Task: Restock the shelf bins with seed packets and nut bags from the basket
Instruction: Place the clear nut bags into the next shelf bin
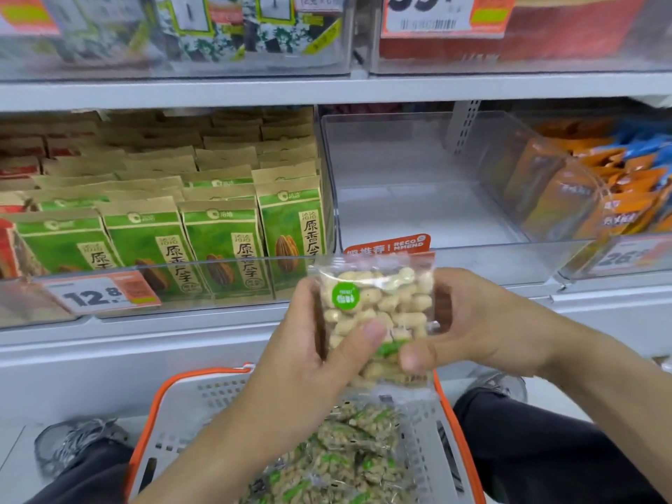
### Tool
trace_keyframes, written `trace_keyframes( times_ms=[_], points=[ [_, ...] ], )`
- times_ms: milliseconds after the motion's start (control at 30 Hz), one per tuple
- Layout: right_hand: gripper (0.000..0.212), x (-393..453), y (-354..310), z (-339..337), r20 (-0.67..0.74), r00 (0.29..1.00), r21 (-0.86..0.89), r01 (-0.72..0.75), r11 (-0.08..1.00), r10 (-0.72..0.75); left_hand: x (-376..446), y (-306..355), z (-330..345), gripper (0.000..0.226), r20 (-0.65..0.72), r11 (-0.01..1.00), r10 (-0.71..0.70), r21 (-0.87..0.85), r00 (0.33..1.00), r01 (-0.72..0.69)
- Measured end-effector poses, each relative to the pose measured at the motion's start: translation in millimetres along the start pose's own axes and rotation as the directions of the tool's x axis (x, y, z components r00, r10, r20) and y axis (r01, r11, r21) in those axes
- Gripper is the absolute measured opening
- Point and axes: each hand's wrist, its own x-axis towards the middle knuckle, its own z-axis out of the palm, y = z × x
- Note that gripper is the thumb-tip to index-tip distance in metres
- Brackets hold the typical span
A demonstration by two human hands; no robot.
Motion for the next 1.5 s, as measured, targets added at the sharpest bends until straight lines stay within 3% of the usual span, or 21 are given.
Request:
trace_keyframes(
  times_ms=[67,133,233,300,367,467,633,733,933,1000,1167,1267,1500],
  points=[
    [0.063,-2,-10,2,0.009,1.0,-0.084,0.017,0.996,-0.017,-1,1,-6,0.04,0.043,0.983,0.065,0.17,0.997,-0.071],
    [0.066,-1,-18,9,-0.174,0.977,-0.281,0.066,0.957,-0.119,3,1,-14,0.041,0.008,0.914,0.147,0.38,0.989,-0.139],
    [0.064,0,-35,16,-0.432,0.814,-0.458,0.173,0.872,-0.388,14,-3,-24,0.065,-0.061,0.819,0.293,0.531,0.954,-0.218],
    [0.061,1,-41,4,-0.485,0.672,-0.601,0.208,0.772,-0.559,23,-6,-28,0.056,-0.124,0.756,0.392,0.609,0.912,-0.242],
    [0.063,6,-44,-19,-0.451,0.607,-0.766,0.112,0.633,-0.654,32,-11,-31,0.043,-0.145,0.66,0.49,0.706,0.86,-0.257],
    [0.065,24,-42,-53,-0.442,0.643,-0.806,0.021,0.592,-0.625,47,-23,-33,0.037,-0.146,0.583,0.546,0.773,0.825,-0.249],
    [0.065,95,-28,-100,-0.546,0.742,-0.676,-0.117,0.728,-0.388,55,-39,-23,0.047,-0.139,0.546,0.461,0.823,0.876,-0.157],
    [0.077,148,-21,-117,-0.543,0.796,-0.599,-0.143,0.788,-0.268,55,-45,-16,0.046,-0.153,0.517,0.445,0.848,0.882,-0.114],
    [0.069,238,3,-135,-0.533,0.84,-0.482,-0.203,0.853,-0.101,62,-47,-16,0.036,-0.213,0.542,0.449,0.837,0.868,-0.075],
    [0.074,251,11,-140,-0.551,0.833,-0.452,-0.253,0.856,-0.045,64,-48,-18,0.032,-0.202,0.529,0.463,0.845,0.863,-0.086],
    [0.083,261,27,-147,-0.625,0.768,-0.41,-0.167,0.897,-0.143,69,-50,-16,0.027,-0.203,0.516,0.475,0.852,0.856,-0.085],
    [0.071,252,28,-153,-0.649,0.751,-0.3,-0.108,0.948,-0.12,70,-51,-12,0.023,-0.238,0.546,0.465,0.835,0.853,-0.065],
    [0.049,251,35,-150,-0.661,0.73,-0.354,-0.103,0.93,-0.171,73,-53,-3,0.019,-0.307,0.571,0.493,0.82,0.814,-0.037]
  ],
)
